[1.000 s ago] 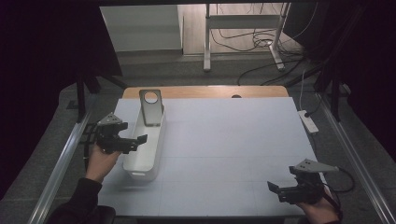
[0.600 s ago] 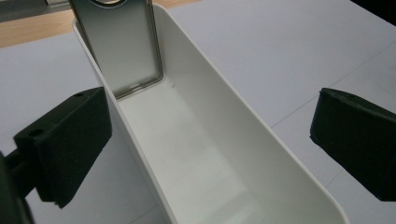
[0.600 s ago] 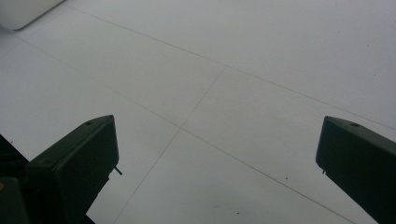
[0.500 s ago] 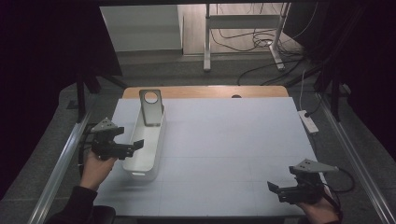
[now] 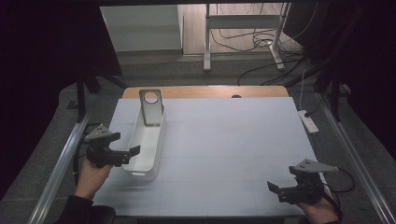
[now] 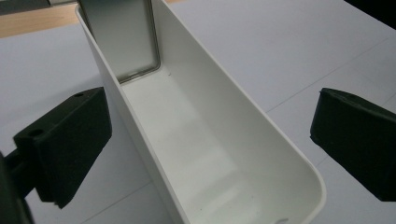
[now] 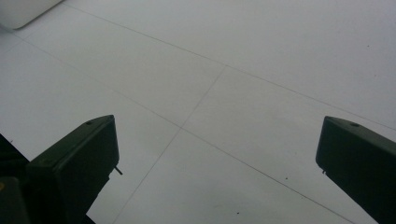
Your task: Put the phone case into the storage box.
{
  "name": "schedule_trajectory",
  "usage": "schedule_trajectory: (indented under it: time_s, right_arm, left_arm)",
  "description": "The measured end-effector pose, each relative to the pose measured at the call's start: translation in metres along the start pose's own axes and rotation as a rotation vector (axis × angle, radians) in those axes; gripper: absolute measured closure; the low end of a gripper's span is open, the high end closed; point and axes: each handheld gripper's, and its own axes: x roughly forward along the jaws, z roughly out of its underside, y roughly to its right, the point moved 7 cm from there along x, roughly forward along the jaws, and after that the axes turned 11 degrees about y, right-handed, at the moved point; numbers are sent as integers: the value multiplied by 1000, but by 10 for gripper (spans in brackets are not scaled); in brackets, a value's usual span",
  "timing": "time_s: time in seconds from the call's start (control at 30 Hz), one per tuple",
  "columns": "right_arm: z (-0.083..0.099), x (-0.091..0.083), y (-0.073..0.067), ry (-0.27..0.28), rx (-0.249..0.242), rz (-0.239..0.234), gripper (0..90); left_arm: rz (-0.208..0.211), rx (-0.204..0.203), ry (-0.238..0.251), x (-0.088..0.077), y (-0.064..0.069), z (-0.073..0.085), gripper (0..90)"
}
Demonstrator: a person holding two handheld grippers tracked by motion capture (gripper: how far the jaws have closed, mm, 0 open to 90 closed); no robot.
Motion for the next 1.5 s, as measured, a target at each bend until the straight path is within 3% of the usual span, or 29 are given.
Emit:
schedule_trajectory:
  time_s: [1.2, 1.5]
  right_arm:
    - [0, 0, 0, 1, -6, 1, 0]
    - [0, -1, -1, 0, -8, 1, 0]
  left_arm:
    - [-16, -17, 49, -45, 17, 28, 0]
    - [-34, -16, 41, -55, 18, 40, 0]
